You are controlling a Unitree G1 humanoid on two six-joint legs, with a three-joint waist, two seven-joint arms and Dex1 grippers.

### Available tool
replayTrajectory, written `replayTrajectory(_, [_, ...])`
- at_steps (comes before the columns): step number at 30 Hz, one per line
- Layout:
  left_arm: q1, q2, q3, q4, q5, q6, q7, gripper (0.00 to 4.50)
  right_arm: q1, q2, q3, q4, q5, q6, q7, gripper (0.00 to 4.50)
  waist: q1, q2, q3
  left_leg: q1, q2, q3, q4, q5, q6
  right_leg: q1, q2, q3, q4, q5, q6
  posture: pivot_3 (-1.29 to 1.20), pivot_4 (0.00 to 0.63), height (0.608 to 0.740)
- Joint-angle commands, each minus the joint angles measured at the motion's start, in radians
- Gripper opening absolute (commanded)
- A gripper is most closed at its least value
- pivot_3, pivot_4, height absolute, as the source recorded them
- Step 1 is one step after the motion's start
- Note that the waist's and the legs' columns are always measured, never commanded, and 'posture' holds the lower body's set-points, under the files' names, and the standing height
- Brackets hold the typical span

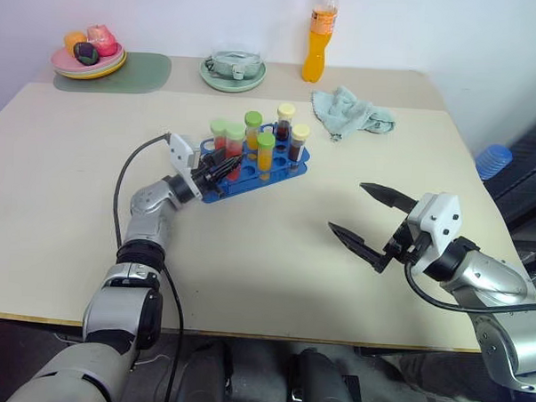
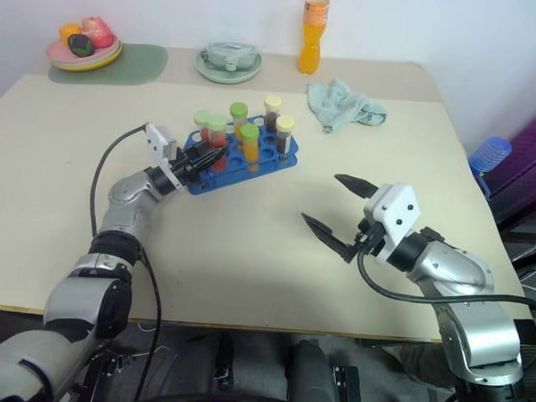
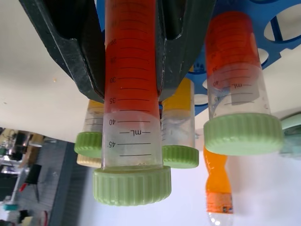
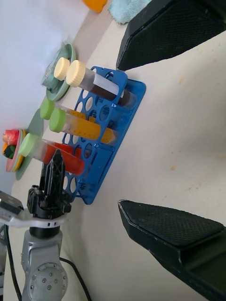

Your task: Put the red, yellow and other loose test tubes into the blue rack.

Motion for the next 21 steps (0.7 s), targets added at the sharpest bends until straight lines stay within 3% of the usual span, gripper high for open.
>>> replayTrajectory(1, [0.023, -0.002, -0.003, -0.013, 0.019, -0.032, 0.003, 2.72, -0.004, -0.008, -0.022, -0.022, 0.002, -0.027, 0.002, 4.50, -0.001, 0.000, 0.000, 0.000, 0.000, 0.000, 0.000, 0.000, 0.000, 0.000, 0.000, 0.000, 0.000, 0.000, 0.000, 0.00, 0.150, 0.740])
replayTrajectory(3, [0.041, 0.005, -0.002, -0.041, 0.025, -0.015, 0.025, 3.70, -0.009, -0.011, -0.023, -0.019, 0.006, -0.023, 0.004, 4.50, -0.003, 0.000, 0.000, 0.000, 0.000, 0.000, 0.000, 0.000, 0.000, 0.000, 0.000, 0.000, 0.000, 0.000, 0.000, 0.00, 0.150, 0.740])
replayTrajectory(8, [0.147, 0.021, -0.021, -0.236, 0.007, 0.082, 0.010, 3.70, -0.017, -0.021, -0.028, 0.002, 0.013, -0.018, 0.021, 4.50, -0.009, 0.000, 0.000, 0.000, 0.000, 0.000, -0.001, 0.000, 0.000, 0.000, 0.000, 0.000, 0.000, 0.000, 0.000, 0.00, 0.150, 0.740])
replayTrajectory(13, [0.256, 0.036, -0.040, -0.458, 0.042, 0.135, 0.096, 3.70, -0.013, -0.022, -0.049, 0.052, 0.012, -0.026, 0.029, 4.50, -0.008, 0.000, 0.000, 0.000, 0.000, 0.000, 0.000, 0.000, 0.000, 0.000, 0.000, 0.000, 0.000, 0.000, 0.000, 0.00, 0.150, 0.740])
replayTrajectory(21, [0.476, 0.093, -0.019, -0.855, -0.072, 0.328, 0.125, 3.70, 0.000, 0.004, -0.068, 0.170, -0.031, -0.119, 0.026, 4.50, -0.009, 0.000, 0.000, 0.000, 0.001, 0.000, 0.000, 0.000, 0.000, 0.000, 0.000, 0.000, 0.000, 0.000, 0.000, 0.00, 0.150, 0.740])
